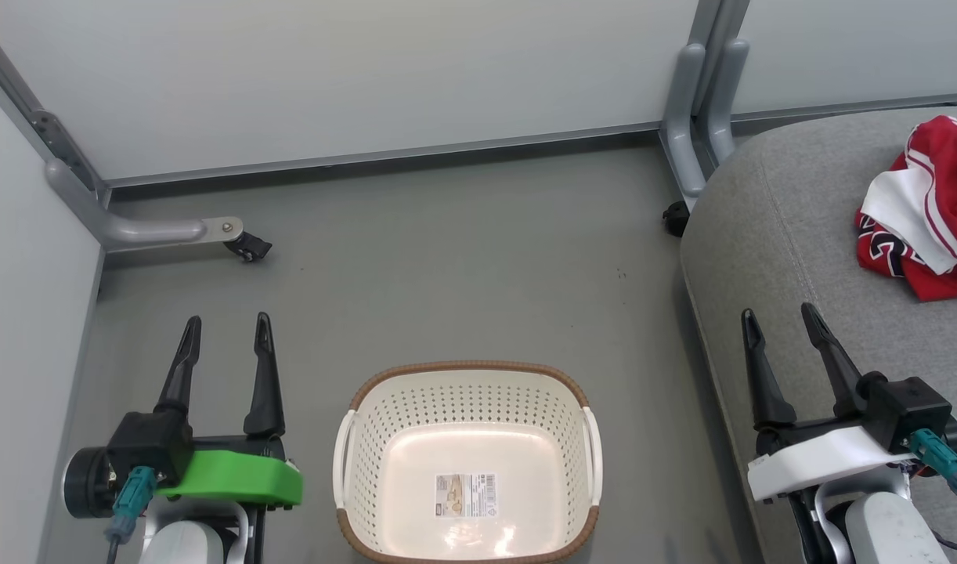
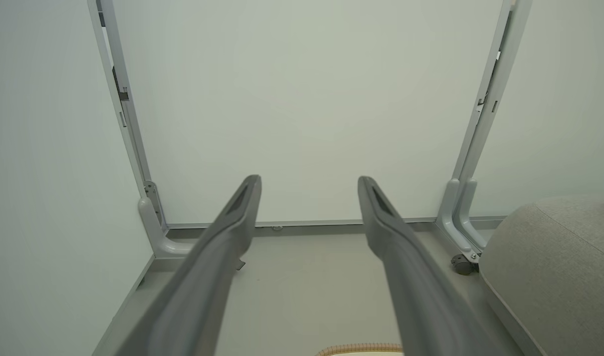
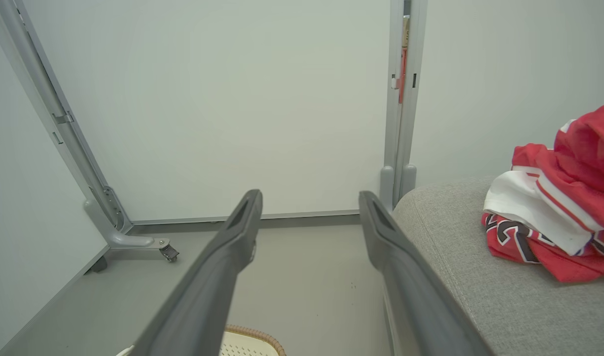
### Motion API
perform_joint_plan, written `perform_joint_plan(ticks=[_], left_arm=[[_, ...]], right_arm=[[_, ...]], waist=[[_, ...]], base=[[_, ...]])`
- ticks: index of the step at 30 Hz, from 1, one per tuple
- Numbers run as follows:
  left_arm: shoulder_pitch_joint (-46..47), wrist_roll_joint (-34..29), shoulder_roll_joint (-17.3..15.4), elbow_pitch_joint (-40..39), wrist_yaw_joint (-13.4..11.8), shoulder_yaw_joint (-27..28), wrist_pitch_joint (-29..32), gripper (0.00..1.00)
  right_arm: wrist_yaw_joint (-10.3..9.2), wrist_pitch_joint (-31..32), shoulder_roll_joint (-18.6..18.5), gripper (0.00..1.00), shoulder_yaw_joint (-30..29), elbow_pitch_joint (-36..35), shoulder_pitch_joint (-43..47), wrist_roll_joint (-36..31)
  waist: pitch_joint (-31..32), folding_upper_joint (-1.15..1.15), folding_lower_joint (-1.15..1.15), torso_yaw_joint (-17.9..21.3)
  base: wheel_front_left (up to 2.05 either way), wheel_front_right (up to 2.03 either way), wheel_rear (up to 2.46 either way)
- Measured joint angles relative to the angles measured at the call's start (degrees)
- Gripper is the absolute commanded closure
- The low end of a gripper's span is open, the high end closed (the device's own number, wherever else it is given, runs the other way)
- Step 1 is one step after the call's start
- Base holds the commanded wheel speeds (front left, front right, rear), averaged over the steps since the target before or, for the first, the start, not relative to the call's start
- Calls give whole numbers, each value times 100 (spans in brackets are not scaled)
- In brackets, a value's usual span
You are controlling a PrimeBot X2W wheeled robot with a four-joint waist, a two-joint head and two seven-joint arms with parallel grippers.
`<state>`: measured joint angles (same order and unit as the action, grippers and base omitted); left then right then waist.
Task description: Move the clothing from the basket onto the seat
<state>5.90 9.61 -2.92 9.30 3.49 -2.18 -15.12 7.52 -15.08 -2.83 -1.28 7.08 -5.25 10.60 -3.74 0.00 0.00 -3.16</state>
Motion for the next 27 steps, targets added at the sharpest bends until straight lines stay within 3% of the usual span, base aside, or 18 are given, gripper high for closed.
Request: perform_joint_plan(ticks=[2, 3, 9, 27], left_arm=[[0, -1, 0, 1, -8, 0, 0, 0], [-1, -1, 1, 12, -16, -2, 0, 100], [-81, 51, 29, 324, -16, -5, 30, 100], [-85, 1925, 32, 381, 56, 187, 522, 100]], right_arm=[[0, 0, 0, 0, 2, 1, -1, -4], [0, 0, 2, 100, 5, 13, 0, -7], [0, 32, 63, 100, 24, 301, 110, 44], [0, 506, 57, 100, -74, 402, 117, 1913]], waist=[[-5, 0, 0, -12], [-9, 0, 0, -15], [-6, 0, 0, -13], [47, 0, 0, 35]], base=[[0, 0, 0], [0, 0, 0], [0, 0, 0], [0, 0, 0]])
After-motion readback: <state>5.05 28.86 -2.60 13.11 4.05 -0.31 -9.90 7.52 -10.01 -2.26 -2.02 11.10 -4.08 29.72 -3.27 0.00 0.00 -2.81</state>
